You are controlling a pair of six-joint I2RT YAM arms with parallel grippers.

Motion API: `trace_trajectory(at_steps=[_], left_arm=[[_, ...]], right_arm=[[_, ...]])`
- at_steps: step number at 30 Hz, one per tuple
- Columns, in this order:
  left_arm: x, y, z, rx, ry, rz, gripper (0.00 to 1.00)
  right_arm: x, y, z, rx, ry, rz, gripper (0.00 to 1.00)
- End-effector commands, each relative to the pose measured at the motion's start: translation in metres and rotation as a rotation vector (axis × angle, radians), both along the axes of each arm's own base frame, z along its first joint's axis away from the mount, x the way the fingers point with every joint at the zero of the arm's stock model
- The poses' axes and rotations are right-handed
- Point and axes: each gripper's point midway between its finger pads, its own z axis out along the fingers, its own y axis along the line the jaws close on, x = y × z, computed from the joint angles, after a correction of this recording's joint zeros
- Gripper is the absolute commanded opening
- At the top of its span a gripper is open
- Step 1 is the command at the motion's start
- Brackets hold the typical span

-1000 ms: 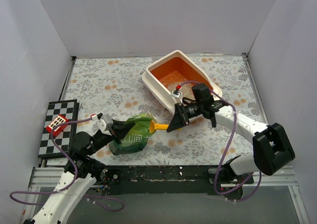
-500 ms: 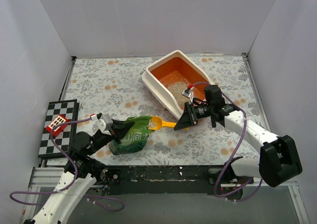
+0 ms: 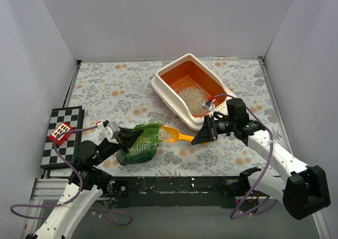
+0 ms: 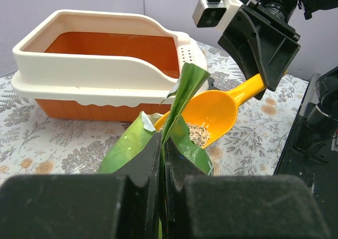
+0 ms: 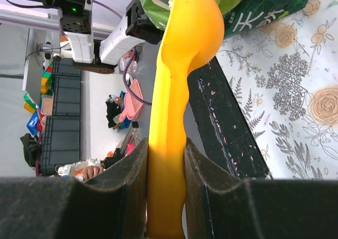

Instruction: Fill the litter box with clean litter

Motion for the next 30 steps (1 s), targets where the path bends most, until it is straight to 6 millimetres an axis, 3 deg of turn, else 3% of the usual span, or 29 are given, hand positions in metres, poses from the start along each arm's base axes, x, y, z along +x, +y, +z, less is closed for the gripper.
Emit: trace_trajectory(at_steps=[1,12,19,24,30], left_arm=[[0.002,0.002,0.011,-0.015,-0.036,0.018,0.00],[0.002,0.004,0.012,-0.018,-0.035,0.027,0.00],[0.003,0.005,0.013,-0.021,-0.039,0.034,0.00],[0.002,0.005,0.014,-0.024,-0.044,0.033,0.00],[0.000,0.006,0.017,-0.033,-0.058,0.032,0.00]], right_arm=[[-0.004,-0.007,0.002,-0.001,0.004,-0.027,0.01],[0.007,-0.014,0.024,0.012,-0.013,-0.147,0.01],[0.019,-0.021,0.049,0.051,-0.045,-0.193,0.01],[0.043,-0.028,0.069,0.076,-0.067,-0.258,0.01],[0.086,-0.040,0.095,0.113,-0.093,-0.369,0.01]])
